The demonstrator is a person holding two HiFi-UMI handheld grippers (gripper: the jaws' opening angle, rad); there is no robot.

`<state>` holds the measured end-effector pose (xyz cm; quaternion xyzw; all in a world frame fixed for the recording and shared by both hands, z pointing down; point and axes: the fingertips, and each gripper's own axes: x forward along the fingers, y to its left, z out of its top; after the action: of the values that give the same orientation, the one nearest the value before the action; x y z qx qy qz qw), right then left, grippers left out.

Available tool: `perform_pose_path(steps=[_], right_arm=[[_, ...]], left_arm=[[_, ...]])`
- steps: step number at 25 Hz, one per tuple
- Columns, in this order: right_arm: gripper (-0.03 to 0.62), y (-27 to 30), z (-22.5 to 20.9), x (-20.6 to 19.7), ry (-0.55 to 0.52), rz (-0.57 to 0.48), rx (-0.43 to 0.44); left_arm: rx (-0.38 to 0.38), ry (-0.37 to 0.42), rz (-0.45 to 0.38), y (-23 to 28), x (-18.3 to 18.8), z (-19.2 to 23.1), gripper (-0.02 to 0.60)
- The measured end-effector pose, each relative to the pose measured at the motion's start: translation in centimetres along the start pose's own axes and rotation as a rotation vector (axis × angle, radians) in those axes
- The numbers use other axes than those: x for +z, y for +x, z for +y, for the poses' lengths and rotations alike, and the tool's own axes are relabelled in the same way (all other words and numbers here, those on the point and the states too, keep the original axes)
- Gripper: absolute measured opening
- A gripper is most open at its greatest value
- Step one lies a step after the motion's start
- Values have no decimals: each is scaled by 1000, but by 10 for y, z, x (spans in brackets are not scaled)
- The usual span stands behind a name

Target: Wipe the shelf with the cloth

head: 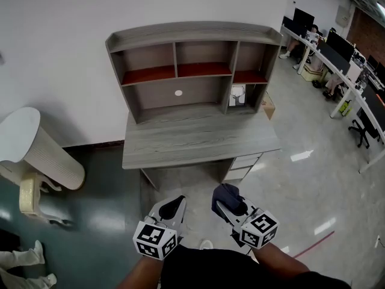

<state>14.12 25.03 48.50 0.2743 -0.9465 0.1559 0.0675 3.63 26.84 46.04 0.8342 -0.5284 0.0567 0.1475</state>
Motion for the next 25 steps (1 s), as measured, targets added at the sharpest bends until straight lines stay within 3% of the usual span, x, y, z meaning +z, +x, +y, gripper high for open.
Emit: perform_pose_path(steps=[5,14,25], right_arm=[[78,-8,-13,4,30,-3,19],[77,9,-26,-1,43,4,34],[78,87,-71,35,3,20,4]], left_arm=[[0,-35,26,9,-2,-13,9],[6,6,46,31,2,4,9],[-35,23,14,97,42,77,9]])
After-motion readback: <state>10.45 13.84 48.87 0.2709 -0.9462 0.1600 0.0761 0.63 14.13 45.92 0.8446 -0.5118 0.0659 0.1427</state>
